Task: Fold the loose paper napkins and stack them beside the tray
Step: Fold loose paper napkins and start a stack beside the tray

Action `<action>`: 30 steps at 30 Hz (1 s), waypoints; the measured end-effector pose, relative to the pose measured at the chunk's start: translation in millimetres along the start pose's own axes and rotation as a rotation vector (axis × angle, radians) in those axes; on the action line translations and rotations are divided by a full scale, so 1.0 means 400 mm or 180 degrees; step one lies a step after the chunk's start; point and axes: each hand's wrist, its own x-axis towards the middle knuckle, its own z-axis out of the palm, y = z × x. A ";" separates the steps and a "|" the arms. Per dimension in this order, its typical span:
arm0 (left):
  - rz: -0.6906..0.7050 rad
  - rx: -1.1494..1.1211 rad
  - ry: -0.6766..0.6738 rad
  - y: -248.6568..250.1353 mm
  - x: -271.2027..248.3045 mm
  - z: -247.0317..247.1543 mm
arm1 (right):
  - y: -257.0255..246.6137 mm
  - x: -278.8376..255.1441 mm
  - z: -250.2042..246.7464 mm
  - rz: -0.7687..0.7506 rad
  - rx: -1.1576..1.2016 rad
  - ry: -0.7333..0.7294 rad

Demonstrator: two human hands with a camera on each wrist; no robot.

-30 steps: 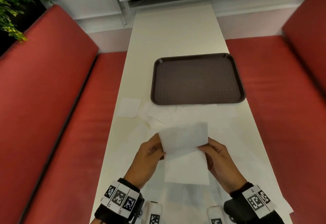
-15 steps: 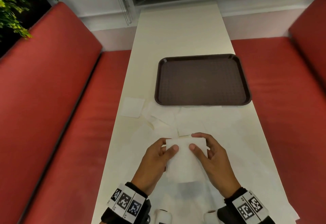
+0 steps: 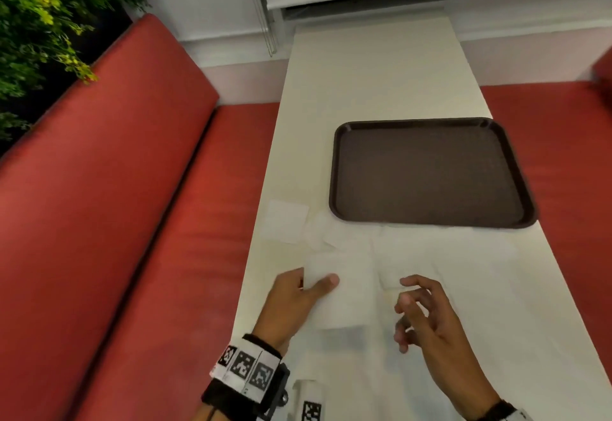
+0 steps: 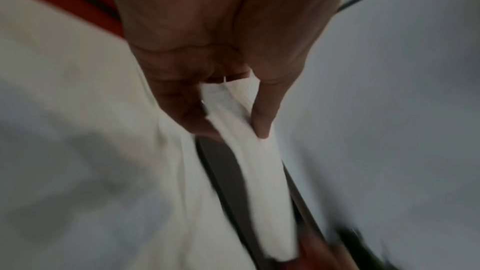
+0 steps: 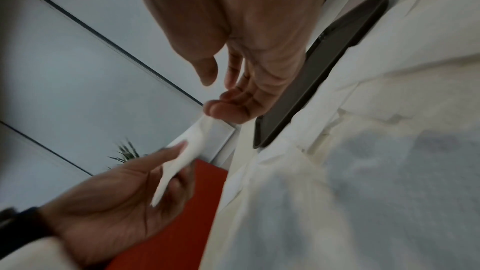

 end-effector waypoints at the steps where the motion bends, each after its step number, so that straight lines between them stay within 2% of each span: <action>1: 0.0033 0.0076 0.0205 0.009 0.051 -0.046 | 0.008 0.009 0.000 0.0022 -0.0100 0.0098; 3: 0.0121 0.0255 0.0464 0.029 0.154 -0.136 | 0.022 0.021 0.001 0.0064 -0.0380 0.0263; 5: 0.0147 0.0391 0.0499 0.043 0.251 -0.203 | 0.038 0.028 0.006 0.0111 -0.0618 0.0435; 8: 0.0083 0.0659 0.0315 0.049 0.368 -0.252 | 0.063 0.038 0.010 0.0191 -0.0994 0.0596; 12: 0.0056 0.1224 0.0154 0.026 0.465 -0.254 | 0.086 0.054 0.004 0.0362 -0.1363 0.0630; 16: 0.0148 0.2176 0.0490 -0.003 0.500 -0.234 | 0.081 0.064 -0.001 0.0295 -0.1685 0.0562; 20: 0.0350 0.2728 0.0835 -0.029 0.504 -0.226 | 0.079 0.071 0.004 0.0306 -0.1852 0.0524; 27: 0.0373 0.2691 0.1173 -0.058 0.489 -0.248 | 0.084 0.067 0.013 0.0353 -0.1874 0.0430; 30: 0.0473 0.2500 0.1174 -0.066 0.488 -0.259 | 0.083 0.062 0.009 0.0367 -0.1919 0.0433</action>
